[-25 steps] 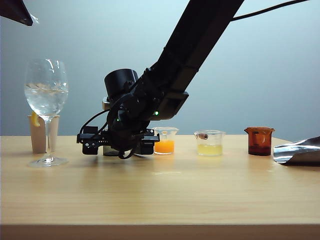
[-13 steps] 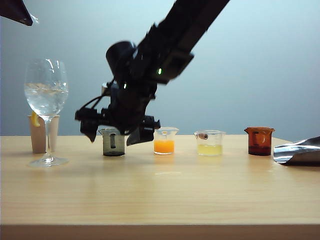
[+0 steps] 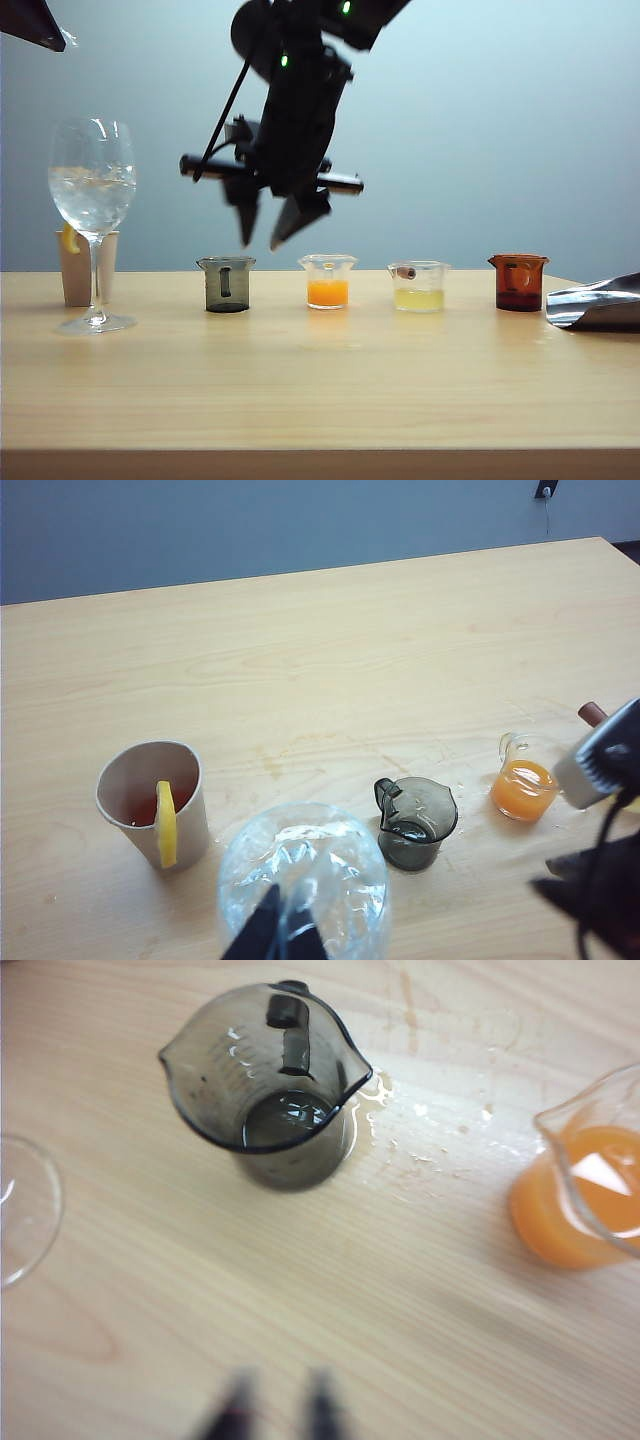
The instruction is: Pick up the first measuring cup from the left, pour the coconut rum inside into the goblet, and finally put the measuring cup back in its original place.
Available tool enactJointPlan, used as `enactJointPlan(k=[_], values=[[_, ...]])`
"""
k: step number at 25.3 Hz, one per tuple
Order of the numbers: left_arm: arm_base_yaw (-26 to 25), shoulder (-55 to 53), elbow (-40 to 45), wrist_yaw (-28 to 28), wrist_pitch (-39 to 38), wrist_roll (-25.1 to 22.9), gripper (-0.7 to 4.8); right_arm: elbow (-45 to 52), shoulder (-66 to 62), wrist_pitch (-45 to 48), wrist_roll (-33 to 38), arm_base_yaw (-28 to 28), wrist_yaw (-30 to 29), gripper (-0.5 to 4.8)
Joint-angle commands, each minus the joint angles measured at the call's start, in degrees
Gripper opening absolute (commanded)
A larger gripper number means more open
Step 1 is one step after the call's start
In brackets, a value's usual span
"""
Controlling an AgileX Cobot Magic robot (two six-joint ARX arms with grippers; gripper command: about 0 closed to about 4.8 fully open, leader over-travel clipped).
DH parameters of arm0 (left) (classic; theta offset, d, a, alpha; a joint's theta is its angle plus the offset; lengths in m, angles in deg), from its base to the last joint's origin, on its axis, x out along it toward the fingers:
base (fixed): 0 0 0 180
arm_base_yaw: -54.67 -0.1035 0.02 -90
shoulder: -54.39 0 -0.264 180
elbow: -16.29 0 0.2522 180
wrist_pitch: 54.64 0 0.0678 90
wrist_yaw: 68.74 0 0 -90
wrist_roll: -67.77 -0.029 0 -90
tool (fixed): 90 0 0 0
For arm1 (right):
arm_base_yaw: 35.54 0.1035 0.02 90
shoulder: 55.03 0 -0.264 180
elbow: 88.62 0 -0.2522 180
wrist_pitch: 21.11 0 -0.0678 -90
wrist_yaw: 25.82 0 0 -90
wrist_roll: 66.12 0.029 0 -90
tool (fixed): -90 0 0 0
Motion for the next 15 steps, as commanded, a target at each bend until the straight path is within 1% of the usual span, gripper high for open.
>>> enactJointPlan(k=[1,3,7,9,13,15], values=[[0.0,0.1,-0.1,0.2,0.7,-0.2,-0.04,-0.3,3.5,-1.6,-2.4,0.2,-0.5,-0.05],[0.0,0.1,-0.1,0.1,0.7,-0.2,-0.04,-0.3,5.7,-2.0,-3.4,0.2,-1.8,-0.05],[0.0,0.1,-0.1,0.1,0.7,-0.2,-0.04,-0.3,10.7,-3.1,-5.8,-0.3,-6.6,-0.05],[0.0,0.1,-0.1,0.2,0.7,-0.2,-0.04,-0.3,15.3,-6.6,-7.3,-1.1,-9.0,-0.05],[0.0,0.1,-0.1,0.1,0.7,-0.2,-0.04,-0.2,23.0,-12.1,-10.5,-2.8,-9.0,-0.05],[0.0,0.4,-0.1,0.1,0.6,-0.2,-0.04,0.1,29.6,-15.0,-12.2,-5.4,-9.0,-0.05]])
